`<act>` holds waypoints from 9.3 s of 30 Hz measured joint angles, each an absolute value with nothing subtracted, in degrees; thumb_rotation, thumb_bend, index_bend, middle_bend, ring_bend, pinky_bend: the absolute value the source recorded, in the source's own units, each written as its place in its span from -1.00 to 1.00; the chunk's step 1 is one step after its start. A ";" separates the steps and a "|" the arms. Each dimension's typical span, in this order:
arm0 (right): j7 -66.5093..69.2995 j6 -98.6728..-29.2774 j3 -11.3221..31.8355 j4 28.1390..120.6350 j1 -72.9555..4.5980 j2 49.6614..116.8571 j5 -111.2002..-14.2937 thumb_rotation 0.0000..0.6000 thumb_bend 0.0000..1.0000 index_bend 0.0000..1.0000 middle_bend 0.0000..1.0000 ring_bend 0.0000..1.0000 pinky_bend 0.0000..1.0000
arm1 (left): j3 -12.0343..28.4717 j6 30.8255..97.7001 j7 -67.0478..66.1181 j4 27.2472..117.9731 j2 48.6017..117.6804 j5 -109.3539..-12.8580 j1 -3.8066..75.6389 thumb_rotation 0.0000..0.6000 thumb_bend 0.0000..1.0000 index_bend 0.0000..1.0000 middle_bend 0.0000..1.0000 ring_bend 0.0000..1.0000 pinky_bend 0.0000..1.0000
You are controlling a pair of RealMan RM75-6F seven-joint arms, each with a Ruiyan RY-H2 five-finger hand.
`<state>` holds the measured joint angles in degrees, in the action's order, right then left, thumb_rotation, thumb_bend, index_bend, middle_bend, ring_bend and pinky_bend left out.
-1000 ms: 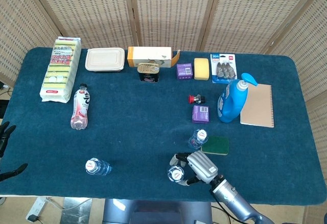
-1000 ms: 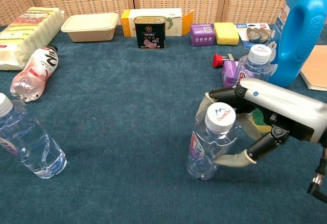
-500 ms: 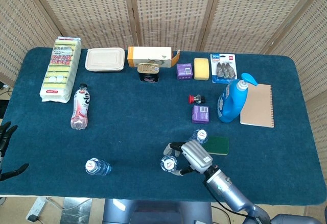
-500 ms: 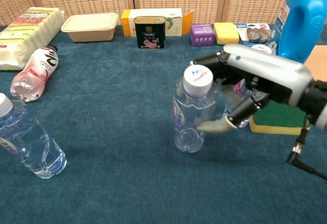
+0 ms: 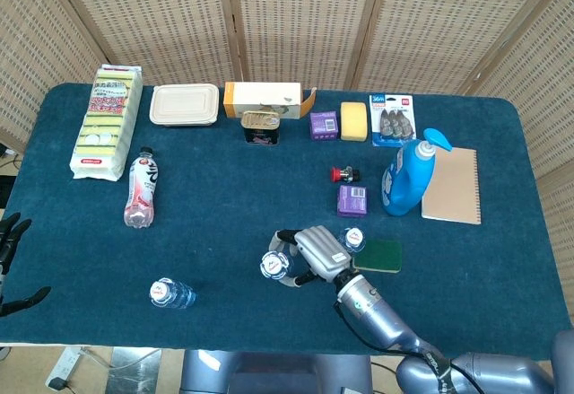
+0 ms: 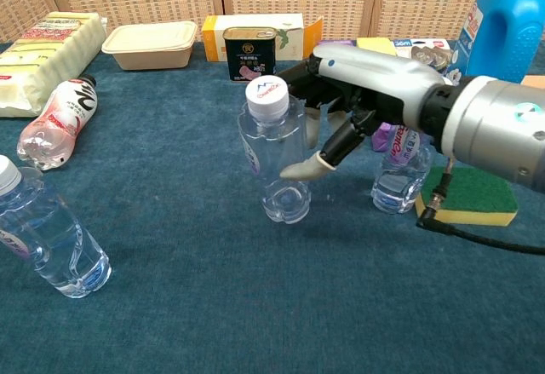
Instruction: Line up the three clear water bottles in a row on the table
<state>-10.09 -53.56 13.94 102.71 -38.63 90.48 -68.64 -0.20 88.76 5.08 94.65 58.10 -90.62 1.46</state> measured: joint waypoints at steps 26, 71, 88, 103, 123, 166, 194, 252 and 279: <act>-18.04 -51.02 16.22 101.33 -47.34 89.07 -51.11 1.00 -0.40 -0.19 -0.05 0.03 0.50 | -0.85 89.05 6.68 94.45 57.55 -91.76 1.41 1.00 -0.91 -1.00 -1.00 -1.00 -0.96; -14.42 -57.81 14.95 118.37 -43.95 70.10 -64.66 1.00 -1.00 -0.87 -0.90 -0.93 -0.45 | -0.94 88.38 9.16 93.54 57.32 -92.26 2.14 1.00 -0.91 -1.00 -1.00 -1.00 -0.96; -8.31 -78.87 4.23 106.79 -25.60 60.04 -91.61 1.00 -1.00 -0.89 -0.94 -0.97 -0.50 | -4.94 89.12 38.48 65.44 69.70 -103.85 7.43 1.00 -0.94 -1.00 -1.00 -1.00 -0.96; 7.08 -94.04 1.33 77.76 -13.30 70.81 -93.71 1.00 -1.00 -0.93 -0.98 -1.00 -0.64 | -8.18 87.84 41.84 63.75 78.09 -107.59 12.80 1.00 -0.94 -1.00 -1.00 -1.00 -0.96; 16.97 -101.07 0.46 74.00 -7.63 71.97 -96.88 1.00 -1.00 -0.93 -0.98 -1.00 -0.66 | -9.89 78.87 34.43 71.94 83.15 -106.23 17.90 1.00 -0.82 -1.00 -1.00 -1.00 -0.84; -7.76 -87.85 3.68 97.01 -3.66 63.51 -80.30 1.00 -1.00 -0.89 -1.00 -1.00 -0.76 | 2.54 70.76 49.37 70.88 90.77 -93.44 28.79 1.00 -0.62 -0.01 0.02 -0.32 -0.12; -6.26 -86.89 5.13 96.91 -3.08 63.11 -80.09 1.00 -1.00 -0.89 -1.00 -1.00 -0.76 | 5.48 57.01 33.76 75.52 93.56 -86.32 38.58 1.00 -0.61 -0.01 0.02 -0.32 -0.12; -3.99 -85.71 5.08 98.13 -2.45 61.64 -81.45 1.00 -1.00 -0.89 -1.00 -1.00 -0.76 | 3.35 55.13 31.54 79.03 89.02 -86.38 39.95 1.00 -0.67 -1.00 -1.00 -1.00 -0.73; -10.44 -88.90 4.64 98.12 -2.08 64.72 -84.75 1.00 -1.00 -0.94 -1.00 -1.00 -0.73 | -2.15 88.86 16.96 93.68 58.98 -91.67 15.50 1.00 -0.74 -1.00 -1.00 -1.00 -0.94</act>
<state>-10.44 -88.90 4.64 98.12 -2.08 64.72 -84.75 -2.15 88.86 16.96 93.68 58.98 -91.67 15.50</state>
